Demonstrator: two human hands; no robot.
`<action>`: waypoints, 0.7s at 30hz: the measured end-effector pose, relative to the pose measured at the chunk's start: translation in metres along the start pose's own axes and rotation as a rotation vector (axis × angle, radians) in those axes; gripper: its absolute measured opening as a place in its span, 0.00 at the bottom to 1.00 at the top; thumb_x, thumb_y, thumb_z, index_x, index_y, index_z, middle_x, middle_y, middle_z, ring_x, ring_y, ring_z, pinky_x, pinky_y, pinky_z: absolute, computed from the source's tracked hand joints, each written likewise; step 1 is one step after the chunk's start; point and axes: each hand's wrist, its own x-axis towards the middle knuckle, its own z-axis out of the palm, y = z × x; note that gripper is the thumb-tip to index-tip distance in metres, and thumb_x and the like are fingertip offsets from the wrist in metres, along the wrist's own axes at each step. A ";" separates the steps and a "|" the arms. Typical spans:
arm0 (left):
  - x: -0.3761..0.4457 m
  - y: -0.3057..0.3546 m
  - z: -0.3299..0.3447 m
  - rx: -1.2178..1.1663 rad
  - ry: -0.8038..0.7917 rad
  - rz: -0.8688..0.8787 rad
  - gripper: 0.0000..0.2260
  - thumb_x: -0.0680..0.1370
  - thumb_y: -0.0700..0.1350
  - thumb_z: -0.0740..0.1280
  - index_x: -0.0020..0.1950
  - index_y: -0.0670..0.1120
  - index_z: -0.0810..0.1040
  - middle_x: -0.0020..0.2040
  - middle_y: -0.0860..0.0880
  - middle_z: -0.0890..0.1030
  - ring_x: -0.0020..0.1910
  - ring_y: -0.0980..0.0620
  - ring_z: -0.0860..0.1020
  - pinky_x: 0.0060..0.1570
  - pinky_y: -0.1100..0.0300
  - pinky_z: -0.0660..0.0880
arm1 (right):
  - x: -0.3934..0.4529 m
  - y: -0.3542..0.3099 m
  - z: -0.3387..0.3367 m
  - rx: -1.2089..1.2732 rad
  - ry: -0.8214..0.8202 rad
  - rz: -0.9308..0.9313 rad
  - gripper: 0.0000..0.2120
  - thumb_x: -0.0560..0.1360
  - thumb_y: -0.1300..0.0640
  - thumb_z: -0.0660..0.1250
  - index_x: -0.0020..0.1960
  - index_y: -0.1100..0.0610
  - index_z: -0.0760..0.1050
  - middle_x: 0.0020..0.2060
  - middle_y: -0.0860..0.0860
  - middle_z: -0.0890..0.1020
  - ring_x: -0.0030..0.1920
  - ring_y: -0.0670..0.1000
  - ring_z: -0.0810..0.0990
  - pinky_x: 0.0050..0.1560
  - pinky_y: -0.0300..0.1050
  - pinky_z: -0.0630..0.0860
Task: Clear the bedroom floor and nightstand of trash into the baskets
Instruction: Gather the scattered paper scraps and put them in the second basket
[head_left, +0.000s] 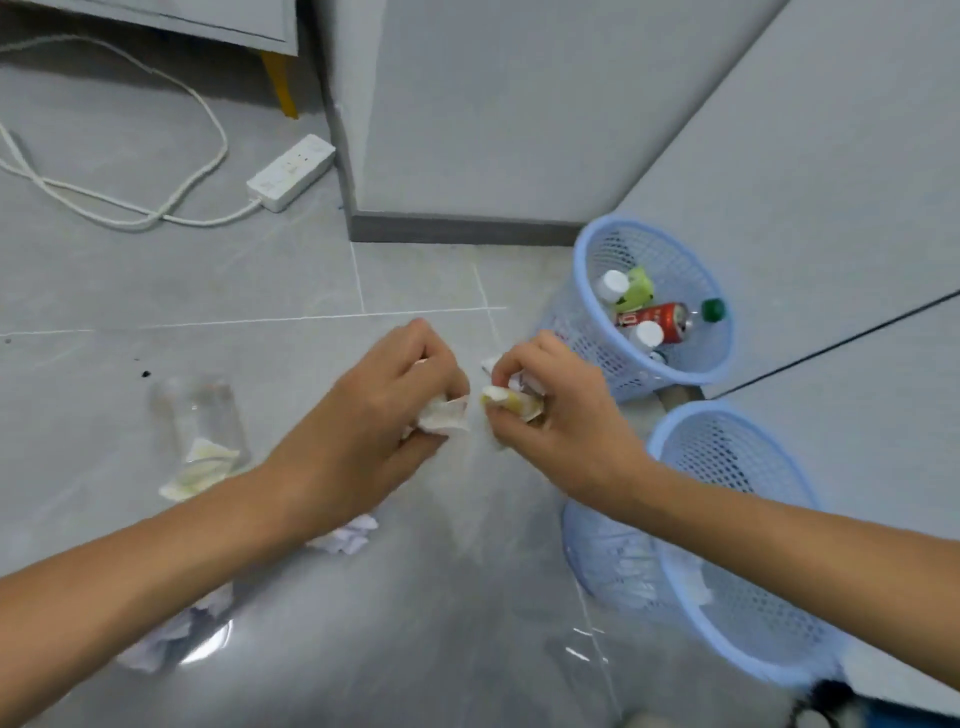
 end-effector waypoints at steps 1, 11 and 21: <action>0.025 0.021 0.017 -0.052 -0.017 0.082 0.05 0.76 0.40 0.64 0.50 0.43 0.77 0.51 0.50 0.71 0.47 0.52 0.71 0.45 0.63 0.68 | -0.018 0.007 -0.028 -0.016 0.050 0.030 0.10 0.72 0.64 0.75 0.45 0.55 0.75 0.41 0.50 0.72 0.40 0.48 0.72 0.40 0.36 0.67; 0.123 0.157 0.190 -0.036 -0.338 0.249 0.18 0.74 0.34 0.70 0.57 0.49 0.69 0.53 0.42 0.73 0.52 0.44 0.71 0.39 0.42 0.77 | -0.182 0.117 -0.156 -0.174 0.043 0.450 0.10 0.69 0.54 0.70 0.45 0.43 0.70 0.44 0.42 0.70 0.40 0.48 0.75 0.38 0.39 0.68; 0.061 0.169 0.157 0.279 -0.362 -0.128 0.24 0.68 0.50 0.73 0.64 0.49 0.79 0.70 0.44 0.76 0.71 0.39 0.72 0.62 0.44 0.73 | -0.185 0.101 -0.143 -0.204 -0.034 0.432 0.22 0.69 0.53 0.79 0.59 0.38 0.75 0.54 0.39 0.73 0.49 0.46 0.79 0.40 0.44 0.81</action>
